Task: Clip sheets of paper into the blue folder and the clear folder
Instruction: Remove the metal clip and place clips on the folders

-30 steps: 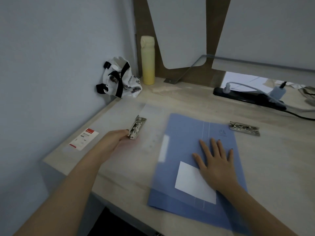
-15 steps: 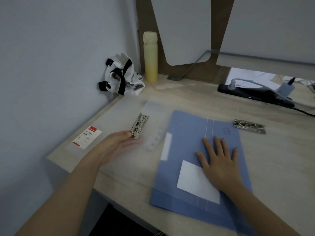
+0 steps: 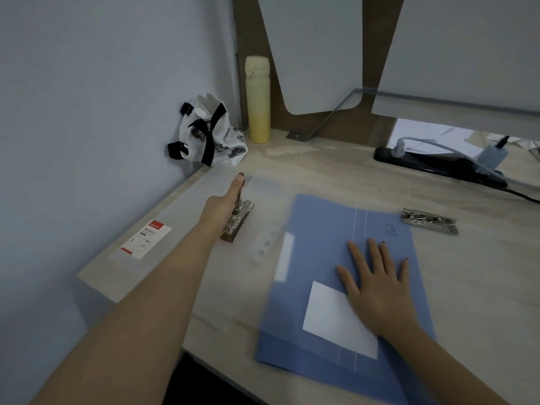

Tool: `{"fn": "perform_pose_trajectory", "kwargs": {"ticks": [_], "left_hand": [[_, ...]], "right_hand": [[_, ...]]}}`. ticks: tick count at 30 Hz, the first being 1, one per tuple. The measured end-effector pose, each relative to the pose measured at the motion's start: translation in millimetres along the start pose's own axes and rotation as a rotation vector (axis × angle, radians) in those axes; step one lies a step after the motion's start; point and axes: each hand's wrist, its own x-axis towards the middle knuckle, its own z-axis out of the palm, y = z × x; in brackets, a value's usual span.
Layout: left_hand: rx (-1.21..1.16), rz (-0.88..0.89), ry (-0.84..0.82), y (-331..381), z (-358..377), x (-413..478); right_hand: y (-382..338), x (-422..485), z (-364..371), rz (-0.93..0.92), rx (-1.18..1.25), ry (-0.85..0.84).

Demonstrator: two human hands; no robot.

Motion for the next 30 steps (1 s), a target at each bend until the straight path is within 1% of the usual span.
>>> {"fn": "perform_pose_trajectory", "kwargs": {"ticks": [2, 4, 7, 11, 13, 15, 17, 19, 21, 23, 27, 28, 30], "left_hand": [[0.078, 0.021, 0.082, 1.7, 11.3, 6.5], [0.153, 0.08, 0.135, -0.4, 18.1, 12.9], [0.224, 0.107, 0.166, -6.0, 20.8, 20.3], [0.39, 0.168, 0.214, -3.4, 23.8, 19.4], [0.481, 0.304, 0.298, 1.5, 31.0, 9.5], [0.522, 0.543, 0.317, 3.9, 46.2, -11.6], [0.594, 0.758, 0.21, 1.7, 69.9, -37.2], [0.695, 0.887, 0.021, -5.6, 101.3, -56.7], [0.793, 0.941, -0.163, -11.9, 136.1, -70.9], [0.883, 0.924, -0.272, -16.2, 168.6, -78.6], [0.971, 0.82, -0.324, -26.9, 212.0, -83.4], [0.994, 0.808, -0.319, -31.3, 217.8, -84.8], [1.008, 0.837, -0.275, -40.9, 222.7, -87.0]], "right_hand": [[0.6, 0.0, 0.2, 0.003, 0.015, 0.006], [-0.5, -0.9, -0.2, 0.007, 0.03, 0.013], [-0.9, -1.0, -0.3, 0.013, 0.028, 0.017], [0.6, 0.3, 0.4, 0.006, 0.043, 0.02], [0.1, -0.8, 0.7, 0.006, 0.081, 0.035], [-1.7, -4.9, -0.4, 0.005, 0.099, 0.033], [-2.7, -10.2, -2.0, -0.012, 0.128, 0.024], [1.9, -13.2, -8.4, -0.016, 0.228, 0.007], [15.9, -11.1, -15.9, 0.002, 0.343, 0.03], [36.7, -5.0, -21.9, 0.045, 0.378, 0.11], [77.5, 16.4, -28.8, 0.125, 0.332, 0.146], [85.1, 23.4, -29.7, 0.131, 0.315, 0.153], [95.7, 38.8, -31.2, 0.115, 0.275, 0.177]]}}
